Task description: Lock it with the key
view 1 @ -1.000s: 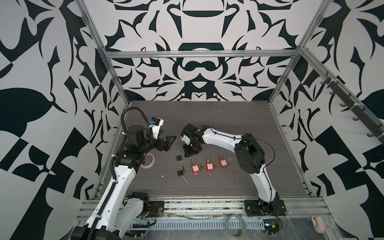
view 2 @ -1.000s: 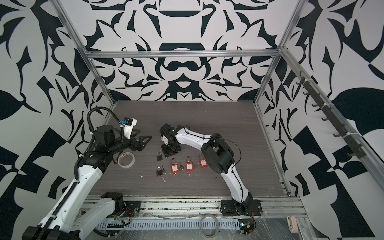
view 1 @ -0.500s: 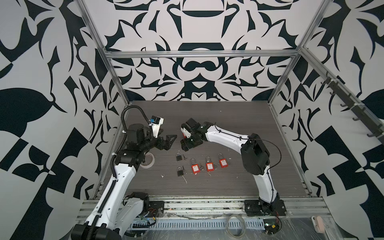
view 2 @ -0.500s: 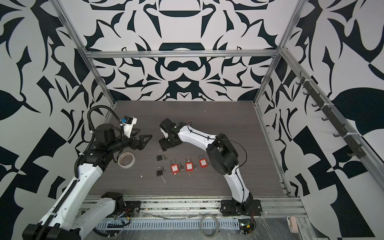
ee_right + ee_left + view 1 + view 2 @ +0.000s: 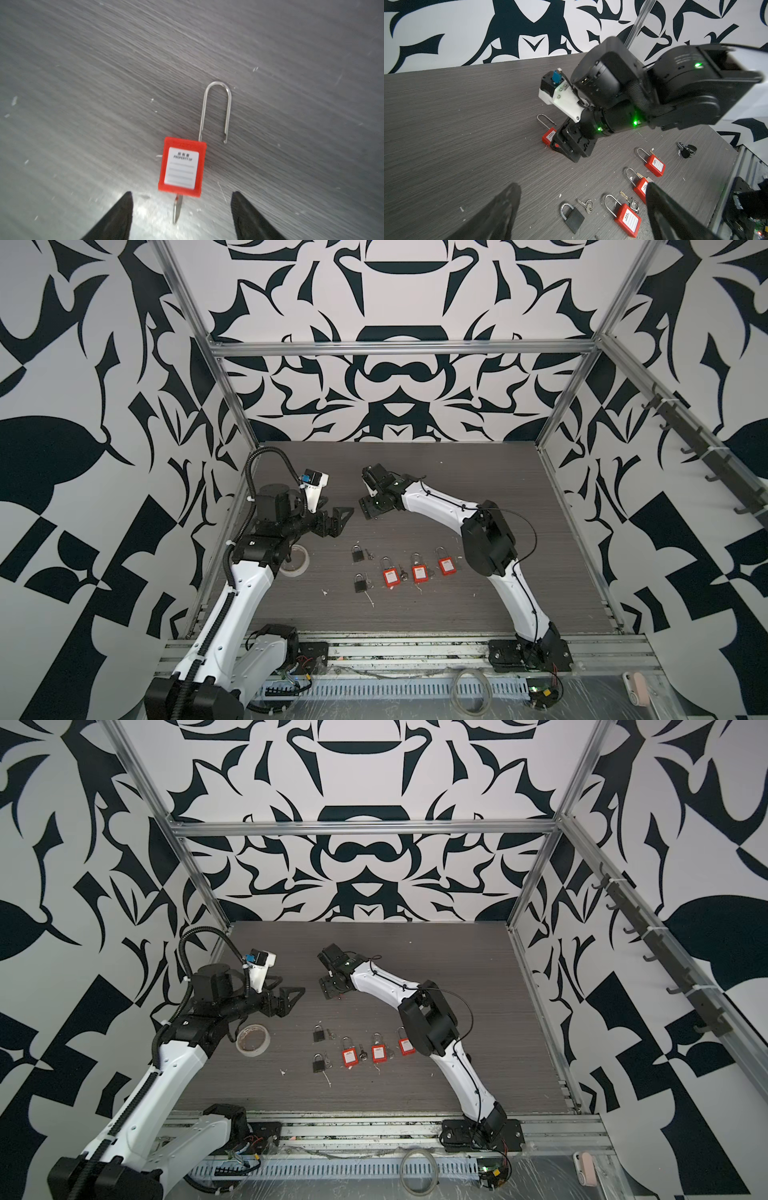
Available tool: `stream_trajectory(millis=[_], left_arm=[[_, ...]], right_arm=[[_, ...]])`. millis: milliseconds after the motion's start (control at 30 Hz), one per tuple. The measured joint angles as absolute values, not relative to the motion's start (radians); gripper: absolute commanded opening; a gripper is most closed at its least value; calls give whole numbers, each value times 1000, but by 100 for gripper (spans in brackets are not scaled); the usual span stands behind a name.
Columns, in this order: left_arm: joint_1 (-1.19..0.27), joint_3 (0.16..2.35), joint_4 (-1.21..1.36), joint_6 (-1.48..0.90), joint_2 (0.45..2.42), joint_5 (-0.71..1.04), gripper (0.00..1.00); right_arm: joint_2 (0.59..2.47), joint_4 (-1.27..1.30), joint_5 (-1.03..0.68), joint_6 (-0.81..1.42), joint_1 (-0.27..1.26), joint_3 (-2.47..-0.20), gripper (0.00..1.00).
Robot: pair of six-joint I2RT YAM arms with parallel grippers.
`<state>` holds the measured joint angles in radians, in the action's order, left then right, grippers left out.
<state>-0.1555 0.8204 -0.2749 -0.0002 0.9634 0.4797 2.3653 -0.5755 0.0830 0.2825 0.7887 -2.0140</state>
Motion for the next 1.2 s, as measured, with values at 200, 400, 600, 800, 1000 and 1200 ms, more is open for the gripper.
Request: stream_trajectory(millis=[200,400,600,800,1000,1200], left_arm=[[-155,820,-275,-1,963,480,94],[-155,820,-275,-4,971,480,93],[-155,820,-279,-11,977,480,92],[-155,820,-287,-11,977,480,91],[-155,820,-297,8,977,497,90],[-155,820,-328,99,978,556,81]], right_arm=[[2424,-558,83,289,789,-2029,65],[2448,-547,83,300,789,-2054,58],[2457,-545,82,315,789,-2068,40],[2458,-549,81,308,789,-2072,31],[2355,-531,44,185,786,-1954,30],[1953,-452,-131,-99,782,-1578,31]])
